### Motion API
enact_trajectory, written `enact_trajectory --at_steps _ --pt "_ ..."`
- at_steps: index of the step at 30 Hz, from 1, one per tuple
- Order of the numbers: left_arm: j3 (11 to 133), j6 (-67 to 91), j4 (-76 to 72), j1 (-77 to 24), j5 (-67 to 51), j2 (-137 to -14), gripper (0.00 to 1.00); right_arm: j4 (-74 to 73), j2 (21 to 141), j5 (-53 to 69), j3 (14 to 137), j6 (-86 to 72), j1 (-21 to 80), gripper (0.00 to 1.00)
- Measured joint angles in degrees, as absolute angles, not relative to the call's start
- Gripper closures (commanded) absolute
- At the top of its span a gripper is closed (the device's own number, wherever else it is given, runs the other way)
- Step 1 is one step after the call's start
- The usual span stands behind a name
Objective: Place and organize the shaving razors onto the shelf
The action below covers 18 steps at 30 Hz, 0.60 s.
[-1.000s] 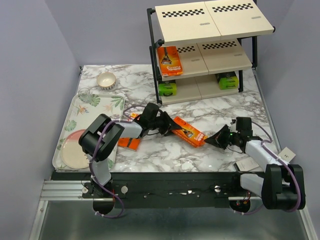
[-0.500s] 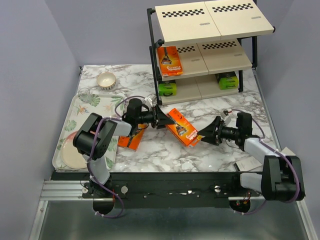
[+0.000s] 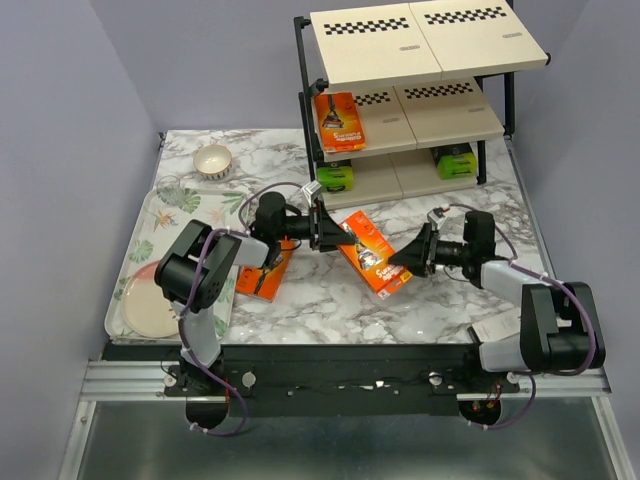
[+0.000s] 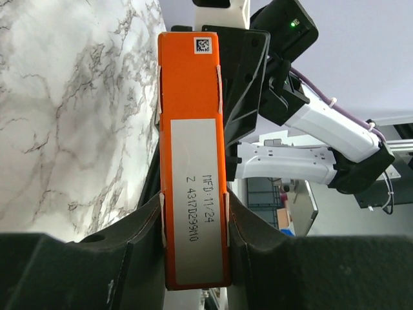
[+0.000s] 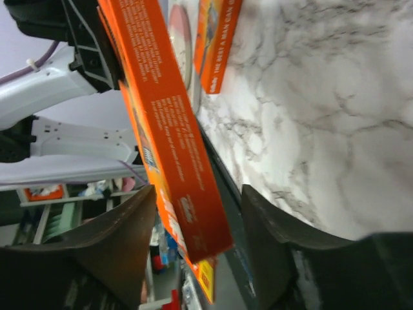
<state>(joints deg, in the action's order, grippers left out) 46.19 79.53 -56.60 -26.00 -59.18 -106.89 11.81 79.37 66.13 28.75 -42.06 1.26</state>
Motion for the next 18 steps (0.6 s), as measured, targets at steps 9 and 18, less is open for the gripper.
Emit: enact_trajectory --at_steps 9,18 --pt "47.70 80.47 -56.99 -26.22 -59.75 -107.83 0.61 12.80 78.52 69.23 28.93 -43.83 5.37 0.46" --pt "49.63 81.47 -56.99 -25.89 -60.12 -109.56 0.57 10.37 75.46 69.67 28.95 -43.22 5.37 0.71"
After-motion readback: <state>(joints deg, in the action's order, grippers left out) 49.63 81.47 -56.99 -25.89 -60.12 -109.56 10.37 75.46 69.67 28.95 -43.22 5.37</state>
